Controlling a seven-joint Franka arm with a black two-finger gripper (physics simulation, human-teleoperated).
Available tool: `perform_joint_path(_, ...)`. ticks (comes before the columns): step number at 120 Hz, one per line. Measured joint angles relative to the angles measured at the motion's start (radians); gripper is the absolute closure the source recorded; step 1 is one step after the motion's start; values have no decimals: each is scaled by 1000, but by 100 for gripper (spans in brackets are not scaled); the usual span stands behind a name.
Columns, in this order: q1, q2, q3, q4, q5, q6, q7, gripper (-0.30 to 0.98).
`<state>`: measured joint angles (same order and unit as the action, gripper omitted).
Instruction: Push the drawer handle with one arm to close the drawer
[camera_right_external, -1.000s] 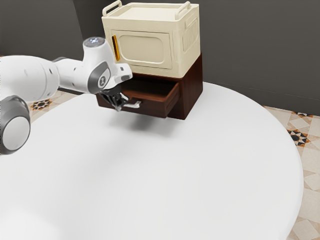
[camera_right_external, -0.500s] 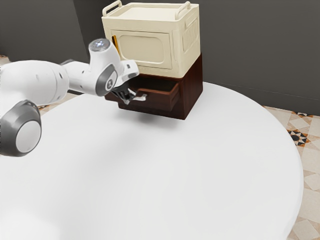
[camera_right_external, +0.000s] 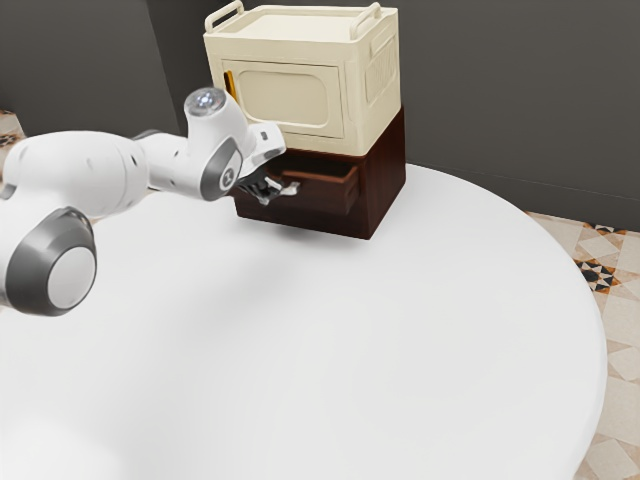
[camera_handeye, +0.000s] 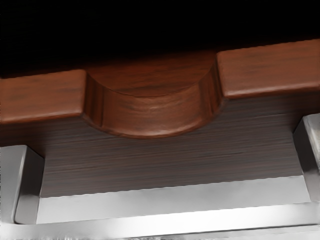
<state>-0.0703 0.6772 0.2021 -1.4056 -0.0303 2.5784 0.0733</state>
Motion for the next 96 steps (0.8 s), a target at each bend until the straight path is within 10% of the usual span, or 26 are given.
perform_joint_path(96, 16, 135, -13, 187, 3, 85, 1, 79)
